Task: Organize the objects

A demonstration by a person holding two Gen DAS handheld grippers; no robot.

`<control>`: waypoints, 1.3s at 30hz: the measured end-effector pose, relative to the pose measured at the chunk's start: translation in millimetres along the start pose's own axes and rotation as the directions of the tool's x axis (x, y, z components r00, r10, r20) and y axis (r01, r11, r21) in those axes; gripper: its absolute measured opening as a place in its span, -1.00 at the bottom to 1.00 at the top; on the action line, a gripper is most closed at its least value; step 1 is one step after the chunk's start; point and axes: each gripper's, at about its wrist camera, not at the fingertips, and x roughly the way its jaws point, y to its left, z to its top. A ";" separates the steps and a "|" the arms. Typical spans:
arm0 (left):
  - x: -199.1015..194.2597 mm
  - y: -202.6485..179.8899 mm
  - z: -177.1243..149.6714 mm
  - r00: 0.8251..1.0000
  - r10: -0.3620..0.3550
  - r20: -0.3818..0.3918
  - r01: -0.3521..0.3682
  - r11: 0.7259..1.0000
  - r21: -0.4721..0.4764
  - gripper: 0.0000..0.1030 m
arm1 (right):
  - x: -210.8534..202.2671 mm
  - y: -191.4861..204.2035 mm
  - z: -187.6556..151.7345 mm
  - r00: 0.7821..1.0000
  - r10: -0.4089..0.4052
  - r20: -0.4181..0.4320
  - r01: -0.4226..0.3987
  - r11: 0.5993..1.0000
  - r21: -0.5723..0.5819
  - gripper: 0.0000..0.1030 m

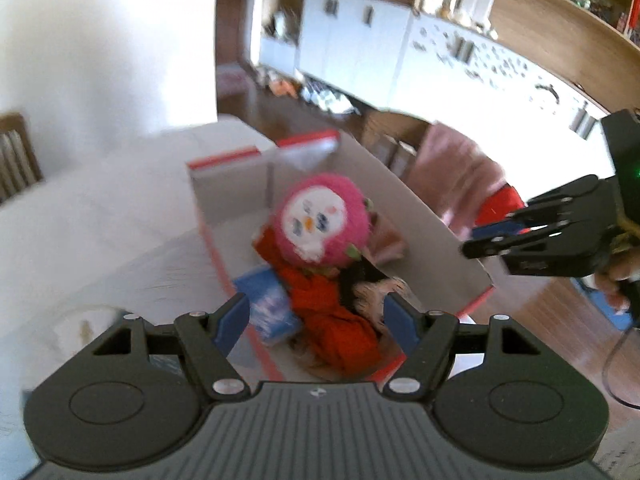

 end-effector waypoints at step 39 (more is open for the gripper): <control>-54.6 6.6 -53.5 0.984 -0.071 0.164 0.075 0.997 -0.015 0.99 | -93.0 74.8 -59.6 0.924 0.042 0.381 -0.102 0.985 0.140 0.99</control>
